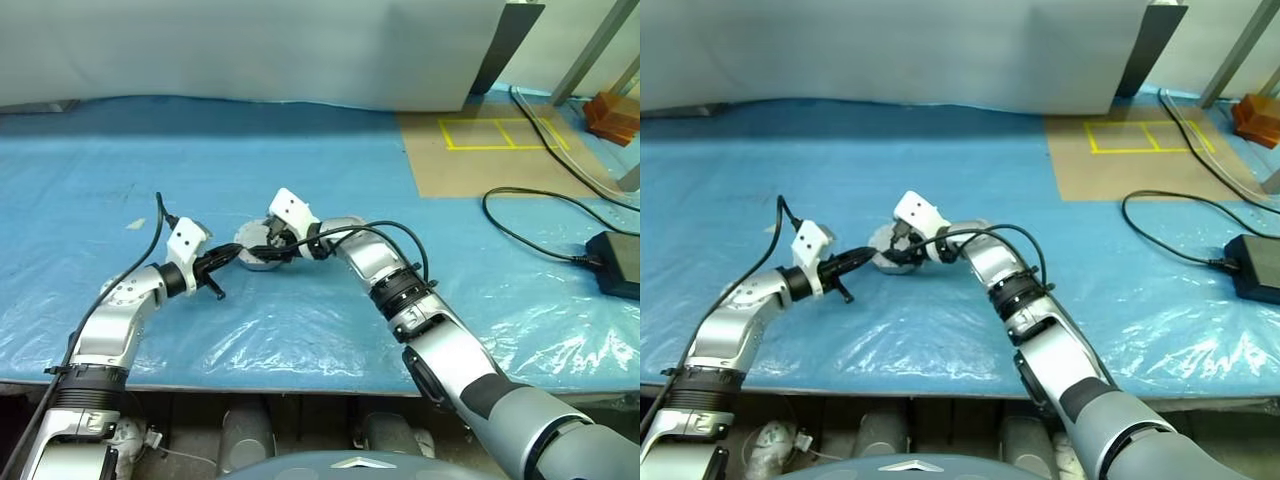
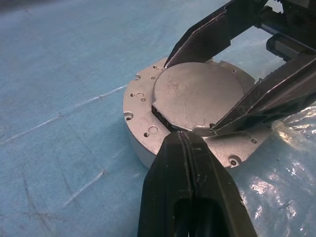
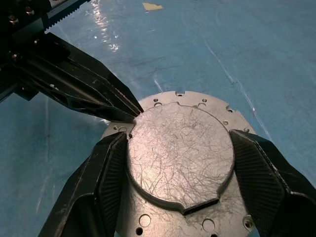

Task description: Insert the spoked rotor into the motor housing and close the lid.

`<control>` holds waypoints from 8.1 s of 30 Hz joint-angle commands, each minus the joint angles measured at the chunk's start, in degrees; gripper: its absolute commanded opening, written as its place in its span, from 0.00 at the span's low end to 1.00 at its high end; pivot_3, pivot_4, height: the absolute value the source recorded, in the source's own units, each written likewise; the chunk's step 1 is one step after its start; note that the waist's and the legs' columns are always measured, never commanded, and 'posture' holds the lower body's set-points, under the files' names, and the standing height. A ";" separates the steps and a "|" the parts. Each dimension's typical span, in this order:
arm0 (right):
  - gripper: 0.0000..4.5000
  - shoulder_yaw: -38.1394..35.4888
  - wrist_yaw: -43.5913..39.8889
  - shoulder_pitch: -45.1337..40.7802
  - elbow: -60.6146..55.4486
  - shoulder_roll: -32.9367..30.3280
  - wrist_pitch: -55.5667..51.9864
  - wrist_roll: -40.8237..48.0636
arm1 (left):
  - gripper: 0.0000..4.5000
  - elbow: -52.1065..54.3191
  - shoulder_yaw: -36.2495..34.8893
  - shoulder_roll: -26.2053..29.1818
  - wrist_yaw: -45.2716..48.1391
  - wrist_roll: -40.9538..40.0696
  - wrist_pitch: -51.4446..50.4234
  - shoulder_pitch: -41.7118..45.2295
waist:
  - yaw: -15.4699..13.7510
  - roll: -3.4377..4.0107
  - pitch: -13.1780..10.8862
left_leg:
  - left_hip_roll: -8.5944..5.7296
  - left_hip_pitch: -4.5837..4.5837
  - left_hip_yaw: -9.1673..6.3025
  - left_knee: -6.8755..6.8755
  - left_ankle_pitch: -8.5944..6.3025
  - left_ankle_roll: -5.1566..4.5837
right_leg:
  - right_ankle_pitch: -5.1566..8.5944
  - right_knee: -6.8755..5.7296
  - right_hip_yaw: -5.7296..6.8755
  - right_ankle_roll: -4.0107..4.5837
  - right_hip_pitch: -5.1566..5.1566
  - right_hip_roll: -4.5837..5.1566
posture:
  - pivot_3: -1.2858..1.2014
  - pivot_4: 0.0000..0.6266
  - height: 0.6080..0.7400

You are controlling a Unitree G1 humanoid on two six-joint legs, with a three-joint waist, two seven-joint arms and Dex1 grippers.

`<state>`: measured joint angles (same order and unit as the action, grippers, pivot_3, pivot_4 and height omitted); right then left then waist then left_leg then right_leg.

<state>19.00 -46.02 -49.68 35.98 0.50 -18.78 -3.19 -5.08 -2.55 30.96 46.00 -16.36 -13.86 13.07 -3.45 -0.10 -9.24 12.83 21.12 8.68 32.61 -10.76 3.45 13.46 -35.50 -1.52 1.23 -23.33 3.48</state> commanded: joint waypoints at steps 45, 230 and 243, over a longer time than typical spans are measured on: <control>0.99 -23.39 -4.27 2.24 1.25 -7.83 -35.75 29.10 | 0.00 -4.16 1.86 -0.55 1.52 1.62 2.04 0.89 | -0.63 0.03 0.00 | 0.01 0.18 0.06 -0.35 0.01 0.01 | 0.00 0.27 0.04 -0.02 -0.24 -0.05 | 0.52 0.24 1.00; 0.64 -36.96 10.64 -3.96 -2.88 0.41 -48.23 49.15 | 0.89 -39.42 -27.96 -7.67 -28.95 -20.48 0.22 22.63 | -2.02 -0.39 -0.13 | 0.16 1.18 -0.26 0.49 -0.04 0.14 | -0.21 -0.30 0.48 -0.32 -0.93 -0.16 | 0.52 0.24 1.00; 0.64 -34.84 9.36 -3.26 -2.84 0.59 -46.73 48.47 | 0.89 -45.34 -32.93 4.26 -26.90 -18.32 6.42 20.36 | -1.40 -0.40 -0.12 | 0.17 1.01 -0.23 0.40 -0.05 0.15 | -0.20 -0.23 0.50 -0.32 -0.85 -0.18 | 0.52 0.24 1.00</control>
<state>-16.21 -35.70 -52.71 34.01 0.58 -66.15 44.89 -50.88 -34.60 34.02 17.72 -35.10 -8.65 33.42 -4.86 -0.50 -9.37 12.99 22.14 8.45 33.01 -10.81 3.60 13.26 -35.72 -1.01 0.91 -24.18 3.32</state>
